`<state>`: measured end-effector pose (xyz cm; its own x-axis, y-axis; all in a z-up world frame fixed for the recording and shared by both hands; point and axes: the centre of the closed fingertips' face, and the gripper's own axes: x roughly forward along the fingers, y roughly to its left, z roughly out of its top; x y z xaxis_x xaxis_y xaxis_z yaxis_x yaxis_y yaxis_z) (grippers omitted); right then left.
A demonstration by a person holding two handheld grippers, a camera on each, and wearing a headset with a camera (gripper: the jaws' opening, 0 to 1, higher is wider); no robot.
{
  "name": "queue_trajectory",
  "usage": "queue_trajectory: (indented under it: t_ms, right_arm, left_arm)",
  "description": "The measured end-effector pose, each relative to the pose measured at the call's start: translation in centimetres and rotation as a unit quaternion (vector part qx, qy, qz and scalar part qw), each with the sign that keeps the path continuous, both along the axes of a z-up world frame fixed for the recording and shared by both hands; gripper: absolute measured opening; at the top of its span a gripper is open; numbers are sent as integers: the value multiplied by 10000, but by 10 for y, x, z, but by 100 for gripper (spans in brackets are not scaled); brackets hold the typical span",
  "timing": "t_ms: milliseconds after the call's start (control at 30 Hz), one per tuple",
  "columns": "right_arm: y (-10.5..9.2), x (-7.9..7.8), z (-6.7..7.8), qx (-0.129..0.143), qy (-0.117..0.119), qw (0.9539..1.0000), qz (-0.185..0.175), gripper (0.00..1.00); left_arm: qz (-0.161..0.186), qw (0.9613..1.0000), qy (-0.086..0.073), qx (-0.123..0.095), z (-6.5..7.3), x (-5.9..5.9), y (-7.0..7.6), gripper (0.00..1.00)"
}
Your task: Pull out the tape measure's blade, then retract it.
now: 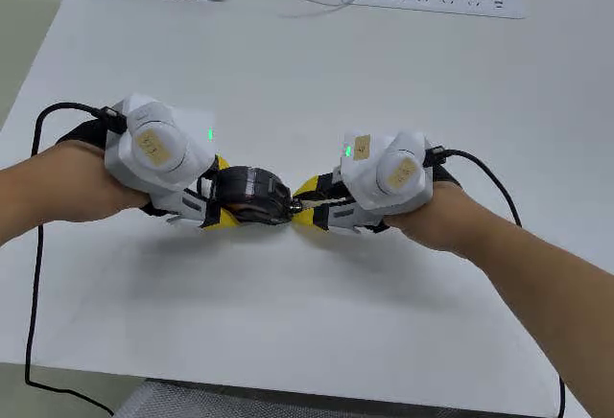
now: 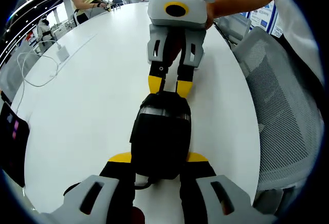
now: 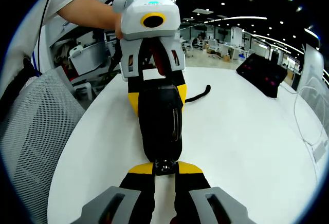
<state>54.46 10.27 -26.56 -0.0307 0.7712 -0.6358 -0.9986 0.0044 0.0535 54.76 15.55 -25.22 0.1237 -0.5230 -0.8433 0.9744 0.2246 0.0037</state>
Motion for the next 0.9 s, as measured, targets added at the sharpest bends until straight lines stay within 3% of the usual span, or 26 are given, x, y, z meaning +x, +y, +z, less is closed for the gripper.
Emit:
queue_trajectory:
  t_ms: [167, 900]
  right_arm:
    - [0, 0, 0, 47, 31, 9999, -125, 9]
    - [-3, -2, 0, -1, -79, 9999, -78, 8]
  left_arm:
    - [-18, 10000, 2, 2, 0, 0, 0, 28]
    - [-123, 9999, 7, 87, 0, -1, 1, 28]
